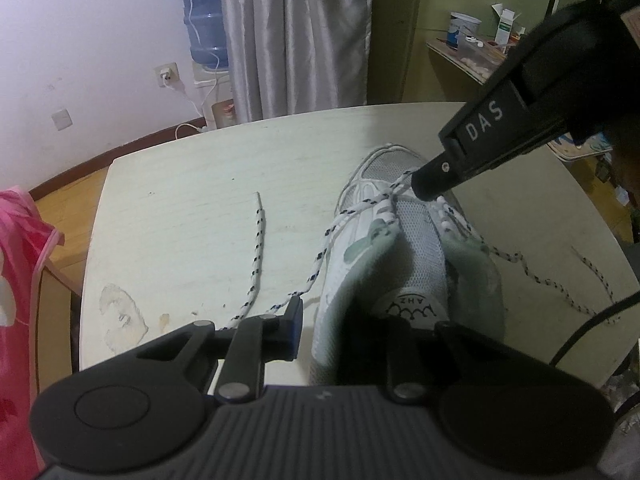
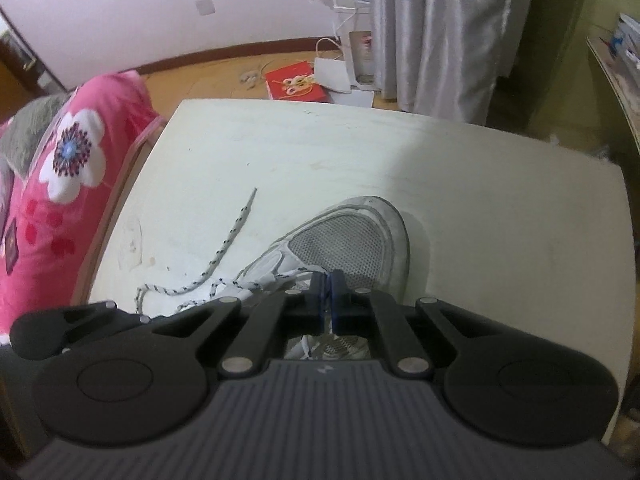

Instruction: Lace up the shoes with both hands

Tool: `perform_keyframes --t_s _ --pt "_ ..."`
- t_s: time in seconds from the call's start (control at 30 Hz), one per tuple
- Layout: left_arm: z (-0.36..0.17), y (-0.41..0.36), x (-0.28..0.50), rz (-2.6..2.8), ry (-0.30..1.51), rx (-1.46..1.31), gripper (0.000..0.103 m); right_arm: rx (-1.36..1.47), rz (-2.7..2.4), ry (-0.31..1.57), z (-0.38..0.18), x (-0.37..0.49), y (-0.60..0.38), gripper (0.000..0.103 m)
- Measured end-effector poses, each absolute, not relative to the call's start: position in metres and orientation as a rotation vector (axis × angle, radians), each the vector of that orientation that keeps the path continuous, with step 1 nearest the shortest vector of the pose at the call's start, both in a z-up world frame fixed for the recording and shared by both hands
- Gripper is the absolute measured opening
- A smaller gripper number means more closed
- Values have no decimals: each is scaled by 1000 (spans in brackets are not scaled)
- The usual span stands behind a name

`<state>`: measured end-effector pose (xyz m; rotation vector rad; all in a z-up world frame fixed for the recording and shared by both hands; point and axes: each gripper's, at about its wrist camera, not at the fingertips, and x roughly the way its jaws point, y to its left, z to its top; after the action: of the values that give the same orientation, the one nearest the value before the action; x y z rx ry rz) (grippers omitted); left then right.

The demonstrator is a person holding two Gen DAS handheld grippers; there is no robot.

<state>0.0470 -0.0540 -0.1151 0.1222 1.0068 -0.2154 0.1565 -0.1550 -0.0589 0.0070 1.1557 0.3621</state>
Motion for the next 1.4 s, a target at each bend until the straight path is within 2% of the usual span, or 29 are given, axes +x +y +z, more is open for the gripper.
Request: perform_keyframes --t_s 0.1,0.17,0.23,0.3,0.53,0.7,0.8,0.93,1.0,1.07,1.23,1.4 --pt "-113 -51 44 -224 1015 111 24 27 373 1144 -60 155 -156 2" --pt "-111 -46 41 -238 1009 103 29 75 390 1134 -59 155 -161 4" --pt "-108 -43 39 -255 1004 106 34 149 389 1135 -57 153 -172 10" --pt "-103 -37 38 -280 999 97 38 195 368 1134 -52 149 -187 26" --pt "-83 2 58 -385 1045 -21 45 345 172 1117 -40 114 -258 29" --pt "-77 23 70 -466 1126 -128 44 369 29 1150 -48 75 -284 29" --pt "-75 20 69 -484 1118 -88 44 349 9 1144 -52 58 -284 29" --pt "-79 0 68 -499 1105 -20 44 228 65 1126 -57 52 -261 34" --pt "-82 -11 66 -498 1098 22 44 108 121 1111 -59 57 -242 51" --pt "-86 -24 63 -503 1076 86 44 -10 158 1089 -62 61 -223 55" --pt "-95 -43 61 -480 1051 169 41 -312 253 1015 -80 77 -187 55" --pt "-98 -43 61 -443 1039 153 41 -534 387 956 -92 95 -167 43"
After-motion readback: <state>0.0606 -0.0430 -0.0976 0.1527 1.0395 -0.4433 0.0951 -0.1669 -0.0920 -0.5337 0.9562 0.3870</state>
